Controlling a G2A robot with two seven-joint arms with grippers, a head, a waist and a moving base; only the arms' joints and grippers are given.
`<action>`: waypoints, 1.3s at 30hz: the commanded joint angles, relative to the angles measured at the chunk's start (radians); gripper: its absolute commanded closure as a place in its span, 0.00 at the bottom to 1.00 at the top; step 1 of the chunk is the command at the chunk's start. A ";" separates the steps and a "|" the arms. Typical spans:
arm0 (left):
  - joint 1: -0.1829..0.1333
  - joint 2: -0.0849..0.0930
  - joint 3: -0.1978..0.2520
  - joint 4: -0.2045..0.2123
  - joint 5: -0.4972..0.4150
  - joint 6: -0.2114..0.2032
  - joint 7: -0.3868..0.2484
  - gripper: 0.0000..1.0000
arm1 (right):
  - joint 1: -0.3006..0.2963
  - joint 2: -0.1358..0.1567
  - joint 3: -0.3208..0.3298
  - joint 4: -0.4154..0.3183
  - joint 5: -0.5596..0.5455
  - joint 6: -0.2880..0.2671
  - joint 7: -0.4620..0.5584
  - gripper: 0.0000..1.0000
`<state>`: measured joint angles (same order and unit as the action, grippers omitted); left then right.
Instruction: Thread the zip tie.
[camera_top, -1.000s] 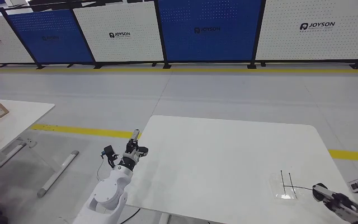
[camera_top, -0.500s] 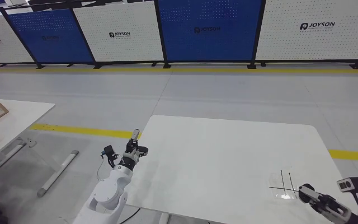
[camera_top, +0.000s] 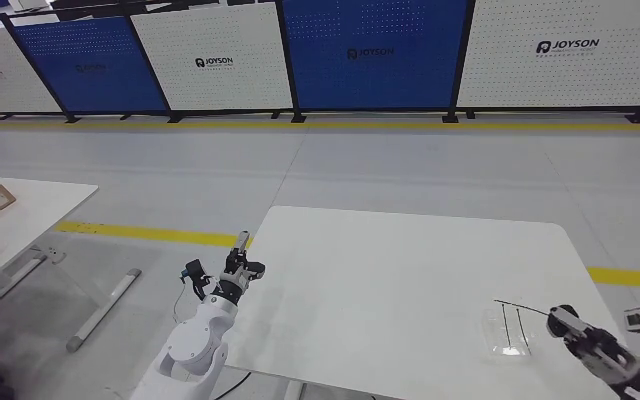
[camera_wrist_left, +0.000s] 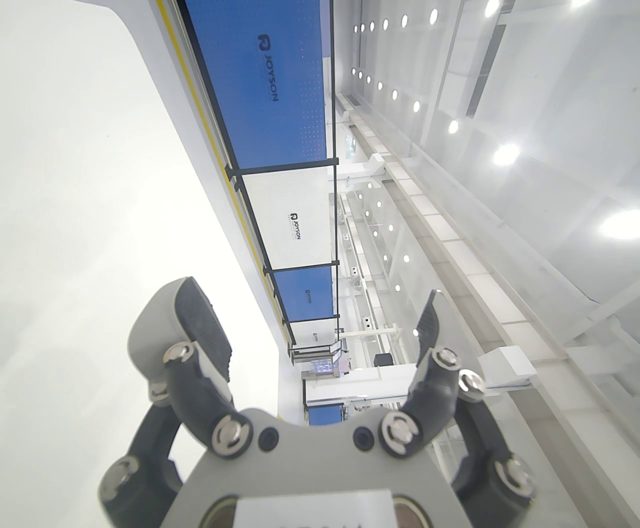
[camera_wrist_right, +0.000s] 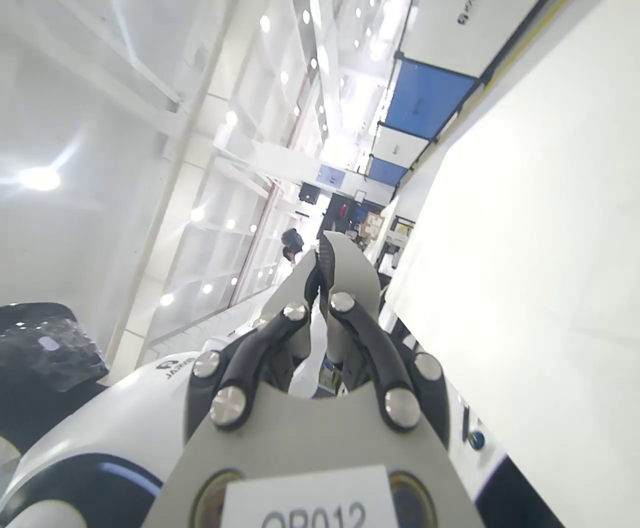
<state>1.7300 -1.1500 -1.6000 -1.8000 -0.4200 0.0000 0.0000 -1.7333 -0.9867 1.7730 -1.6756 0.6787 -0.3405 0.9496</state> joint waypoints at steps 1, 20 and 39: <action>0.000 0.000 0.000 0.000 0.000 0.000 0.000 0.00 | -0.045 -0.023 -0.004 -0.084 -0.052 0.000 -0.049 1.00; 0.000 0.000 0.000 0.000 0.000 0.000 0.000 0.00 | -0.002 -0.097 -0.074 -0.034 -0.214 0.000 -0.039 1.00; 0.004 0.003 0.076 -0.083 0.121 -0.025 -0.185 0.00 | -0.002 -0.097 -0.074 -0.034 -0.214 0.000 -0.039 1.00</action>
<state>1.7329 -1.1499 -1.5353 -1.8777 -0.3310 -0.0303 -0.1179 -1.7350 -1.0838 1.6990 -1.7093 0.4643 -0.3400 0.9102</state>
